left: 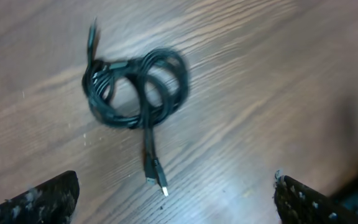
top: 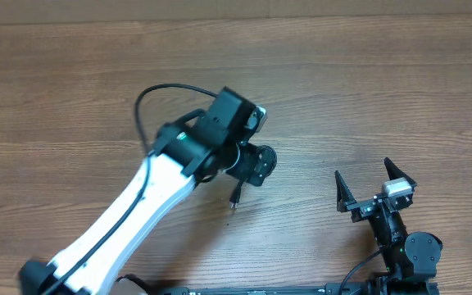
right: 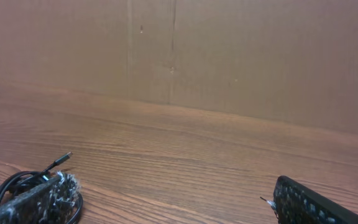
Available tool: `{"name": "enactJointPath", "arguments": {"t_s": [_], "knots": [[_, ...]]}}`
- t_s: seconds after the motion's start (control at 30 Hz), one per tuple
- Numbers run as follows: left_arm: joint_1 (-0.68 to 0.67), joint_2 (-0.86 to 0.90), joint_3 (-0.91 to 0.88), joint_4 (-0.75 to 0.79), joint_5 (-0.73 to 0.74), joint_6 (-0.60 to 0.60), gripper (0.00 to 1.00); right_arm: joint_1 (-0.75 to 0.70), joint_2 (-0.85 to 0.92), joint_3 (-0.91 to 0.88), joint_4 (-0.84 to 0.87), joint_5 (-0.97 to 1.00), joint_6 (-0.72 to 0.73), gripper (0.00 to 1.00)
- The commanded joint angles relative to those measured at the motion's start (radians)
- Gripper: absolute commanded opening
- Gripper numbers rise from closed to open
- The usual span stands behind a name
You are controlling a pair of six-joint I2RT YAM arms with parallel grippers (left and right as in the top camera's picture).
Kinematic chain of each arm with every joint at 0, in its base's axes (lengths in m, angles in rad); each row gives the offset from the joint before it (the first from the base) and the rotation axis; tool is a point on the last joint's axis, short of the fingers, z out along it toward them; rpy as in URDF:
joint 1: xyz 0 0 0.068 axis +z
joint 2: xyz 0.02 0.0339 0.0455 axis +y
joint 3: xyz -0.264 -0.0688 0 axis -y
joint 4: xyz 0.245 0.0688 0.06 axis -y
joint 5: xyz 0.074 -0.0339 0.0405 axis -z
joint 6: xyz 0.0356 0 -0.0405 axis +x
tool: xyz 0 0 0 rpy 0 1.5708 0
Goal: Untangle cables
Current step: 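Move the left gripper forward over the coiled black cable and lower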
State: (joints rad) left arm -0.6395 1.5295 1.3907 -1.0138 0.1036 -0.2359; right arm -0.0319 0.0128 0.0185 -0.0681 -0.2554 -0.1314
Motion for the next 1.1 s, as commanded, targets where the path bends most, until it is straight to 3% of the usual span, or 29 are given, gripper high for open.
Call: {"name": "enactJointPath", "arguments": {"t_s": [0.0,0.1,0.27,0.57,0.9,1.07], "knots": [[0.006,0.105,0.019,0.001,-0.154,-0.151,1.00,0.000,-0.010,-0.011,0.006,0.003,-0.001,1.00],[0.019,0.169,0.019,0.000,-0.239,-0.237,0.99,0.000,-0.010,-0.011,0.006,0.003,-0.001,1.00],[0.079,0.233,0.019,-0.028,-0.232,-0.323,1.00,0.000,-0.010,-0.011,0.006,0.003,-0.001,1.00],[0.129,0.351,0.019,0.011,-0.076,-0.322,1.00,0.000,-0.010,-0.011,0.006,0.003,-0.001,1.00],[0.130,0.422,0.019,0.059,-0.114,-0.322,1.00,0.000,-0.010,-0.011,0.006,0.003,-0.001,1.00],[0.129,0.542,0.019,0.084,-0.091,-0.357,1.00,0.000,-0.010,-0.011,0.006,0.003,-0.001,1.00]]}}
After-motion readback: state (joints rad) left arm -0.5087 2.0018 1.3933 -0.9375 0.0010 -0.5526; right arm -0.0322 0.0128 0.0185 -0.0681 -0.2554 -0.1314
